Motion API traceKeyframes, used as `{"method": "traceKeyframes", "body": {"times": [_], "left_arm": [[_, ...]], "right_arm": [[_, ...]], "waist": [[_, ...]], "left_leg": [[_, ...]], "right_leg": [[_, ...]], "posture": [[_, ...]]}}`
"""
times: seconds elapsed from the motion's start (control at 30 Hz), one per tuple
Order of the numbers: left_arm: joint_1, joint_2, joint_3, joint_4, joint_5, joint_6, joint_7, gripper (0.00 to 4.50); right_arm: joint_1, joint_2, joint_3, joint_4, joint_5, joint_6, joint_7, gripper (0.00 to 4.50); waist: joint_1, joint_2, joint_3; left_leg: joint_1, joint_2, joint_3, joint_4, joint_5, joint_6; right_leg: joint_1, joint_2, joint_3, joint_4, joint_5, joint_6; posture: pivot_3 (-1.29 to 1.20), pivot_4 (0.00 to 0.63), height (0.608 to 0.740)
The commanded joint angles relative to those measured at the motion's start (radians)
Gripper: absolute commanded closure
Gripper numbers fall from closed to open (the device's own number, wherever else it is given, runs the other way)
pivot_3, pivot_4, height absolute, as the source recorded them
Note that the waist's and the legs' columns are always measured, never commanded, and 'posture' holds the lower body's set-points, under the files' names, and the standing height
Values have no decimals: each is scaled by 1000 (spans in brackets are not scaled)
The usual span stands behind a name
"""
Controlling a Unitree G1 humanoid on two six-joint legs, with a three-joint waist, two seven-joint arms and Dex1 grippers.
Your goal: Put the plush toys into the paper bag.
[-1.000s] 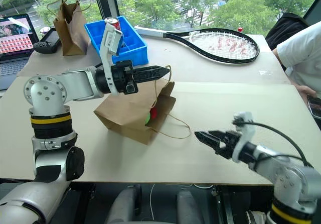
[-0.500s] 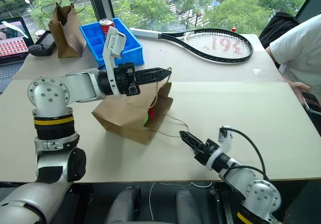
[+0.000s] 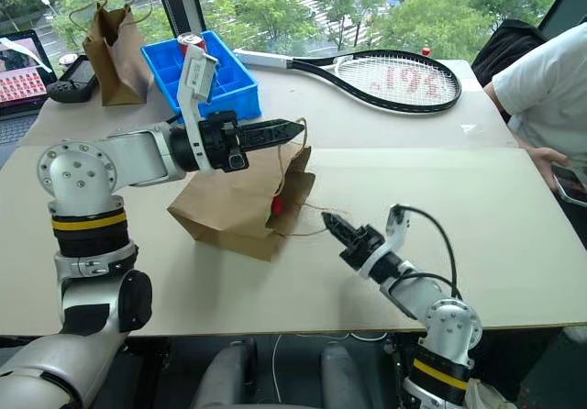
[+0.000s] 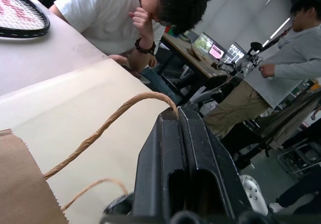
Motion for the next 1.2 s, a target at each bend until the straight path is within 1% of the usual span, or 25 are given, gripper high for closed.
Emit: {"method": "traceKeyframes", "body": {"times": [0.03, 0.17, 0.27, 0.33, 0.57, 0.77, 0.97, 1.2], "left_arm": [[-55, 54, 3, 22, 49, -69, -56, 4500], [-95, 125, -15, 84, 126, -135, -133, 4500], [-111, 153, -23, 115, 167, -173, -172, 4500], [-111, 161, -26, 124, 184, -186, -190, 4500], [-69, 145, -33, 93, 203, -182, -213, 4500], [-90, 139, -29, 106, 206, -182, -221, 4500], [-151, 133, -5, 141, 202, -194, -218, 4500], [-193, 115, 22, 149, 181, -177, -203, 4500]], "right_arm": [[-131, -71, 9, -85, 179, -59, -37, 4459], [-316, -139, 71, -100, 288, -121, -130, 4459], [-404, -182, 130, -99, 343, -149, -197, 4459], [-434, -213, 161, -101, 368, -161, -224, 4459], [-423, -324, 213, -116, 444, -200, -272, 4459], [-447, -387, 231, -151, 533, -268, -345, 4459], [-504, -421, 251, -165, 591, -340, -397, 4459], [-517, -432, 292, -183, 600, -387, -428, 4459]], "waist": [[-2, 1, 1], [-3, 1, 1], [1, 1, 1], [6, 1, 1], [23, 1, 1], [24, 1, 1], [23, 1, 1], [24, 1, 1]], "left_leg": [[0, 0, 0, 0, 0, 0], [0, 0, 0, -1, 0, 0], [0, 0, 0, -2, 0, 0], [-1, 0, 0, -3, 0, 0], [-6, 0, 0, -3, 0, 1], [-6, 0, 0, -2, 0, 1], [-6, 0, 0, -1, 0, 1], [-6, 0, 0, -1, 0, 1]], "right_leg": [[-1, 0, 1, 0, 0, 0], [-1, 0, 0, 0, 0, 0], [-1, 0, 0, -1, 0, 0], [-1, 0, 0, -2, 0, 0], [-3, -1, -2, -5, 0, 0], [-3, -1, -2, -4, 0, 0], [-3, -1, -2, -4, 0, 0], [-3, -1, -2, -4, 0, 0]], "posture": [[0, 150, 740], [0, 150, 740], [0, 150, 740], [0, 150, 740], [0, 150, 740], [0, 150, 740], [0, 150, 740], [0, 150, 740]]}}
